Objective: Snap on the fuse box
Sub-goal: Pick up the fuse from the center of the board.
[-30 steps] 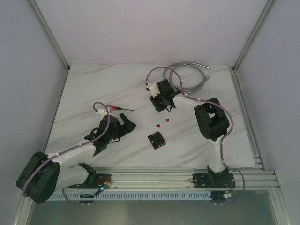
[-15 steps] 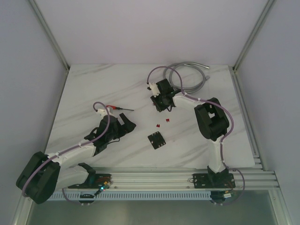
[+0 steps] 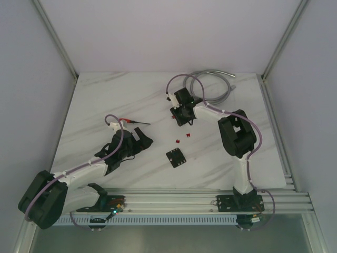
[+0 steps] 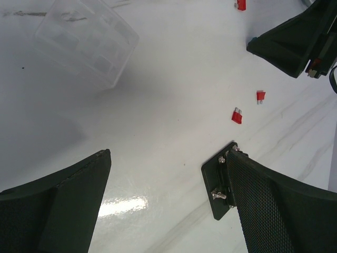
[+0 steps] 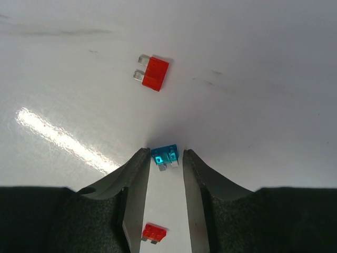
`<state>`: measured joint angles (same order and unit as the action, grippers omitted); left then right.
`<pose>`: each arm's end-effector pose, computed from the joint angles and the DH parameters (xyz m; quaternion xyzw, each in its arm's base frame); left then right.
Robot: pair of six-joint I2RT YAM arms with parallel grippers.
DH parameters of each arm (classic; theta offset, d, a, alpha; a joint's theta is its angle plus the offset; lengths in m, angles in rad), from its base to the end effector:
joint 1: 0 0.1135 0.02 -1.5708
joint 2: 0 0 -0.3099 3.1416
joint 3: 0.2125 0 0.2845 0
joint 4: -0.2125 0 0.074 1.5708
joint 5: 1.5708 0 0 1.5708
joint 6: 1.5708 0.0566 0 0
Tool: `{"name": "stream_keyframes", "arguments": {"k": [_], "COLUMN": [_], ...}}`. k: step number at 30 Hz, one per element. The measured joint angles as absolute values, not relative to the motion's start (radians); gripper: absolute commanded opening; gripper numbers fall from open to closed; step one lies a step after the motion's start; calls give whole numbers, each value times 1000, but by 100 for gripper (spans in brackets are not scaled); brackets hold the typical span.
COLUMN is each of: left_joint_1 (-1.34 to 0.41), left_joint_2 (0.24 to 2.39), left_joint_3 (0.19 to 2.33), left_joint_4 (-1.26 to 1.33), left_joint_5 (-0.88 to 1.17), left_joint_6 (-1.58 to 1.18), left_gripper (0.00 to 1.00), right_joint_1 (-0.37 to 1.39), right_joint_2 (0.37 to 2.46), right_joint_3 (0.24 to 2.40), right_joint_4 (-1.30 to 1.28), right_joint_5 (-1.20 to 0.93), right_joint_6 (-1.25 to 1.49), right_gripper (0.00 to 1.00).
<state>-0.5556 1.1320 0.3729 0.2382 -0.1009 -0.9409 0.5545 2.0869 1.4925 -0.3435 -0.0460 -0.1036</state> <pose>0.2107 -0.1241 0.1813 -0.1903 0.8434 -0.3086 0.3965 0.4357 0.2729 0.1717 -0.3138 0.8968 0.0908 0.2984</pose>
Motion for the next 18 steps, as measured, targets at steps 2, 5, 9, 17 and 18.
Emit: {"name": "stream_keyframes", "arguments": {"k": [2,5,9,17,18], "left_joint_1": [-556,-556,-556,-556,-556], "left_joint_2": [1132,1132,1132,1132,1132], "left_joint_3": [373,373,373,373,373], "left_joint_4": [238,238,238,238,238], "left_joint_5": [-101,-100,-97,-92,-91], "left_joint_6": [-941,-941,-941,-941,-941], "left_gripper": [100,100,100,100,100], "right_joint_1": [556,556,556,556,556], "right_joint_2": [2098,2122,2144,2156,2156], "right_joint_3": [1512,1549,1587,1608,1608], "right_joint_4": [-358,-374,-393,-411,-412], "right_joint_5": [-43,-44,-47,-47,-47], "right_joint_6": [-104,-110,-123,-124,-124], "right_gripper": [38,38,37,40,40]}}
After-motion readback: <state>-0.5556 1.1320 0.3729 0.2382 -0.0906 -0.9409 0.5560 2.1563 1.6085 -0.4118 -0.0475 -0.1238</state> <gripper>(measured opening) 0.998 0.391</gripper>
